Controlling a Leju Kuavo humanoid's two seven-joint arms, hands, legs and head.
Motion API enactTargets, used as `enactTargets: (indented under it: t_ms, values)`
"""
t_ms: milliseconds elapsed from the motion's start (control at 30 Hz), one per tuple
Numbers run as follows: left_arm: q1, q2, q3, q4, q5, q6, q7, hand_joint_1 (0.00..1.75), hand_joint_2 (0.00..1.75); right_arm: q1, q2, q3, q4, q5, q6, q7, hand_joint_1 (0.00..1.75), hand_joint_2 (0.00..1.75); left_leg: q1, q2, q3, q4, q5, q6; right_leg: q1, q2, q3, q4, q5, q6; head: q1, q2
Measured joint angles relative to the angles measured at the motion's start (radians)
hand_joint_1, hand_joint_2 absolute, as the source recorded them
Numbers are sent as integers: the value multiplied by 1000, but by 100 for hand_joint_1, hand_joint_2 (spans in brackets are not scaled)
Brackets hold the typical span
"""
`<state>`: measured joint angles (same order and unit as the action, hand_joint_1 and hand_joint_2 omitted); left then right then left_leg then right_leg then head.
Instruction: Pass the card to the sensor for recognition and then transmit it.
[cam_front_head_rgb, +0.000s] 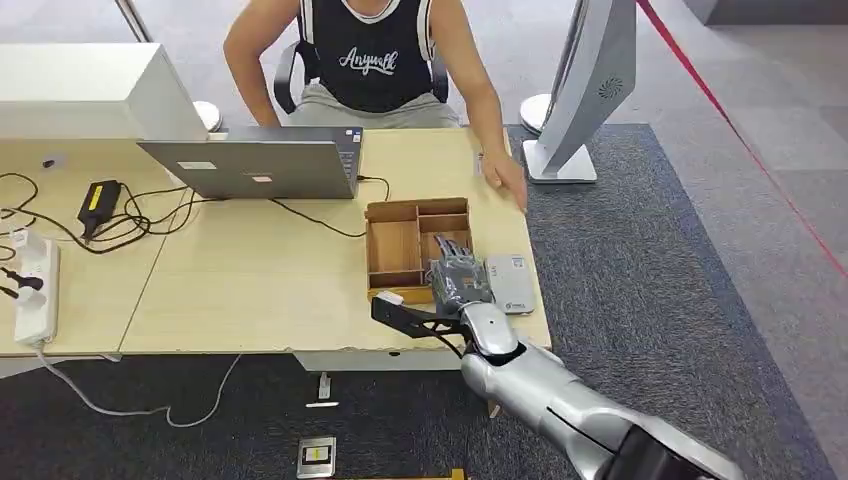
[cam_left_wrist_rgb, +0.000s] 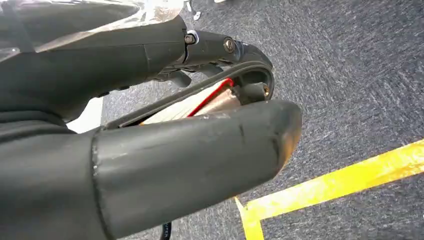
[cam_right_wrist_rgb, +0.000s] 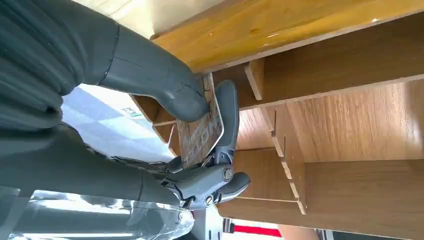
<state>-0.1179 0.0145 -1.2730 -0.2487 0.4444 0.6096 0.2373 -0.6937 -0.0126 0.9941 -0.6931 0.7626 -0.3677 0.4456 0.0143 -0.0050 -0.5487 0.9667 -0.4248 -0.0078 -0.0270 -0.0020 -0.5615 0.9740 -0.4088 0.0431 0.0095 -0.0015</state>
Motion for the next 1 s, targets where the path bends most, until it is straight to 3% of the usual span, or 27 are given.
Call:
enactTargets:
  t_ms: [433,633,1000]
  values:
    - [0,0,0,0,-3,1,0,0,0,0,1,15,-1,4,-18,3,175,175,0,0,0,0,0,0,0,0,0,0,0,0,0,0]
    - [0,-1,0,0,-6,2,-1,0,0,-13,3,16,-16,24,-64,10,175,175,0,0,0,0,0,0,0,0,0,0,0,0,0,0]
    - [0,-2,0,0,-14,11,-1,0,0,-92,-3,13,-91,71,-48,60,175,175,0,0,0,0,0,0,0,0,0,0,0,0,0,0]
